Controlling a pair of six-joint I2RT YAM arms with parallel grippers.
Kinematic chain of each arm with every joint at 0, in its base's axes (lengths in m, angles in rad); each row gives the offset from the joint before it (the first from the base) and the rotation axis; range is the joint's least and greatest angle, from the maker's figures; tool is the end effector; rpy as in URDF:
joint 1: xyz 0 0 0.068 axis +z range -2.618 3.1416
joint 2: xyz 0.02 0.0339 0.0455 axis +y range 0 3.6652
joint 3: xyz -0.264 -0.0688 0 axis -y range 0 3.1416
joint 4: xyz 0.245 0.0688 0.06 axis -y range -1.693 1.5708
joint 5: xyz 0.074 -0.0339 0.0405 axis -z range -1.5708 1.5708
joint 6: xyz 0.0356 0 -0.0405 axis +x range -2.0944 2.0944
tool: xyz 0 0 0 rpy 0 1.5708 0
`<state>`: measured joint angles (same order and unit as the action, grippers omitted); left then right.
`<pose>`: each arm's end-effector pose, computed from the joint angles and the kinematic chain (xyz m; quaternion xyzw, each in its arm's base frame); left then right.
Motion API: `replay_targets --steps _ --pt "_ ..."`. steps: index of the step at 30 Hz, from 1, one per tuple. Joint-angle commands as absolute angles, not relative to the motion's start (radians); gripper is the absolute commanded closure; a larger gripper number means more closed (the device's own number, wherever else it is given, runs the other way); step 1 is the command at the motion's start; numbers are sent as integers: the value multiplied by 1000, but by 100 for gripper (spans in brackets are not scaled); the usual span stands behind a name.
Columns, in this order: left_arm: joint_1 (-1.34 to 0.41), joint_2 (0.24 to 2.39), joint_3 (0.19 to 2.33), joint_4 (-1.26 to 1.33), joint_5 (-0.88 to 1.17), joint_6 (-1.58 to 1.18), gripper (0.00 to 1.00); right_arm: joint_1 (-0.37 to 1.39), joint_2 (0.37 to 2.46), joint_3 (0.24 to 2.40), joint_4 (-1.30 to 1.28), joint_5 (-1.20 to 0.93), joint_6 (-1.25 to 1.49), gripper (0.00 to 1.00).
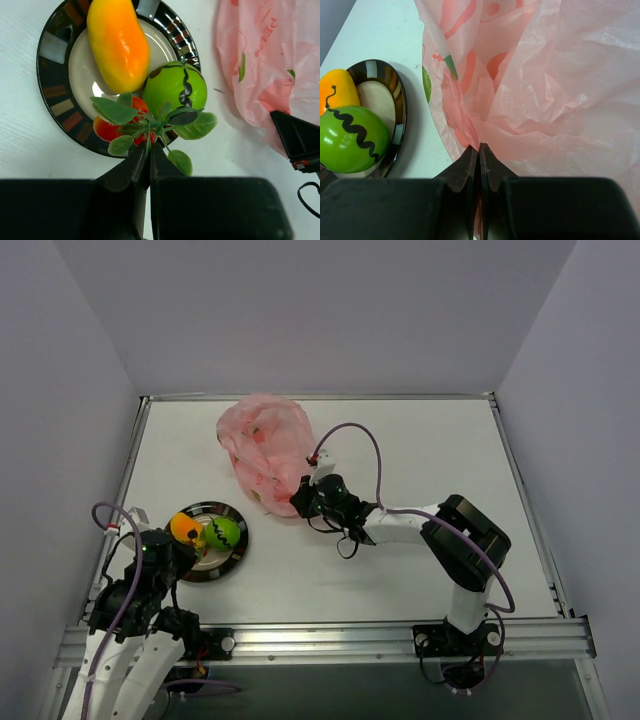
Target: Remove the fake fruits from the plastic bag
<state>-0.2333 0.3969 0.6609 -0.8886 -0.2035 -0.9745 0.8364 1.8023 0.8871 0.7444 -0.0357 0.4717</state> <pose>0.0850 -0.0128 0.2737 -0.3639 0.8087 -0.1830 0.4245 0.2574 0.2870 0.1942 -0.1500 0.7500 0.4027 0.5029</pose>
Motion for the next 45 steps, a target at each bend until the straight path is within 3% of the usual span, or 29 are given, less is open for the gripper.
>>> replay_targets --steps 1,12,13,15,16,17,21,22,23,24,31,34,35,37,38,41,45 --pt "-230 429 664 -900 -242 -1034 98 830 1747 877 778 -43 463 100" --pt "-230 452 545 -822 -239 -1040 95 830 1744 876 775 -38 459 100" --pt "-230 456 545 -822 -244 -1042 92 828 1743 876 775 -38 459 100" --pt "-230 460 546 -822 -258 -1045 72 830 1746 879 772 -38 459 100" --pt "-230 462 552 -815 -267 -1031 62 828 1747 879 772 -38 459 100" --pt "-230 466 555 -804 -270 -1019 43 828 1747 879 772 -40 460 100" --pt "-230 489 613 -769 -273 -948 15 830 1744 882 764 -41 457 100" --pt "-230 492 645 -762 -273 -933 14 831 1743 888 759 -41 456 100" --pt "-230 495 663 -747 -268 -914 1 830 1741 891 753 -41 451 100" --pt "-230 500 682 -738 -261 -898 6 830 1741 896 740 -44 451 100" --pt "-230 564 876 -626 -206 -701 6 856 1683 937 658 3 442 98" --pt "-230 606 933 -600 -199 -648 6 856 1632 926 644 57 434 84" --pt "-230 609 937 -577 -202 -643 6 856 1623 937 621 61 422 63" --pt "-230 603 937 -537 -184 -620 6 856 1600 979 548 57 385 41" --pt "-230 597 937 -497 -175 -614 6 857 1592 992 523 58 376 24" --pt "-230 601 945 -450 -131 -589 6 853 1545 1037 451 52 345 0" --pt "-230 640 991 -452 -115 -537 6 850 1456 1089 348 60 307 0"
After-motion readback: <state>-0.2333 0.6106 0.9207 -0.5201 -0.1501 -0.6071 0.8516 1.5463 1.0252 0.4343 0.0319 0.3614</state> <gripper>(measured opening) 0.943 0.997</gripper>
